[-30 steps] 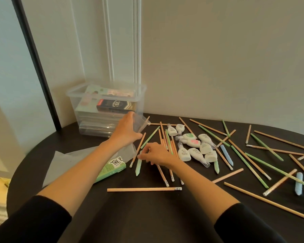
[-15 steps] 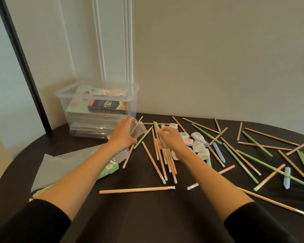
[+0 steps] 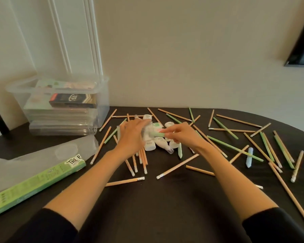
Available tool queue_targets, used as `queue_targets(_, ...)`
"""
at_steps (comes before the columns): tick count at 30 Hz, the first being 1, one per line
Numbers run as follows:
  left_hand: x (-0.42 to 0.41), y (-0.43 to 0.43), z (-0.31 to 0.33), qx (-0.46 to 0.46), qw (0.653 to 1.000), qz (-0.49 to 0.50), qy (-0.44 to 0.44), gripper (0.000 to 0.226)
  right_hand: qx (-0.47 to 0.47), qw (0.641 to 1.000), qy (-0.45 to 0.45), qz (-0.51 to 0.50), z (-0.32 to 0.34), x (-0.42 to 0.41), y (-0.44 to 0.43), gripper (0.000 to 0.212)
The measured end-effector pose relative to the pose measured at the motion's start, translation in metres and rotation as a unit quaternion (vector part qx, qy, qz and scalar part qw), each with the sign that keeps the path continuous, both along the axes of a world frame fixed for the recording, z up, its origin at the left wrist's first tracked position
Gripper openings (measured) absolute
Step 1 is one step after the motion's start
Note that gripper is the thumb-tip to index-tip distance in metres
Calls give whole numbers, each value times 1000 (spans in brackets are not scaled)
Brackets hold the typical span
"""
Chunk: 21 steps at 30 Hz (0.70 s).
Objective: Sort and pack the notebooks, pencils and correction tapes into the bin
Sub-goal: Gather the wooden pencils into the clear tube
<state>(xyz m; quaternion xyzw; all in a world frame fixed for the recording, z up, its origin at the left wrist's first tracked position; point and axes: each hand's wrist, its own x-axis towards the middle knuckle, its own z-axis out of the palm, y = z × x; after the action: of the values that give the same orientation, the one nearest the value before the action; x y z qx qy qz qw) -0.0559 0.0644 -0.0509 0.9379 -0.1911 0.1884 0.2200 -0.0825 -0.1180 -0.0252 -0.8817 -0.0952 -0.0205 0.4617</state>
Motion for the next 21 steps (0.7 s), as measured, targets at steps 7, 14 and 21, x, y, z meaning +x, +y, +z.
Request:
queue_targets(7, -14, -32, -22, -21, 995, 27, -94, 72, 348, 935, 46, -48, -30, -11, -11, 12)
queue_targets(14, -14, -42, -31, -39, 993, 49, -103, 68, 328, 938, -16, -110, -43, -6, -16, 23)
queue_targets(21, -12, -35, -32, -24, 995, -30, -97, 66, 185, 979, -71, -51, -51, -3, -6, 16)
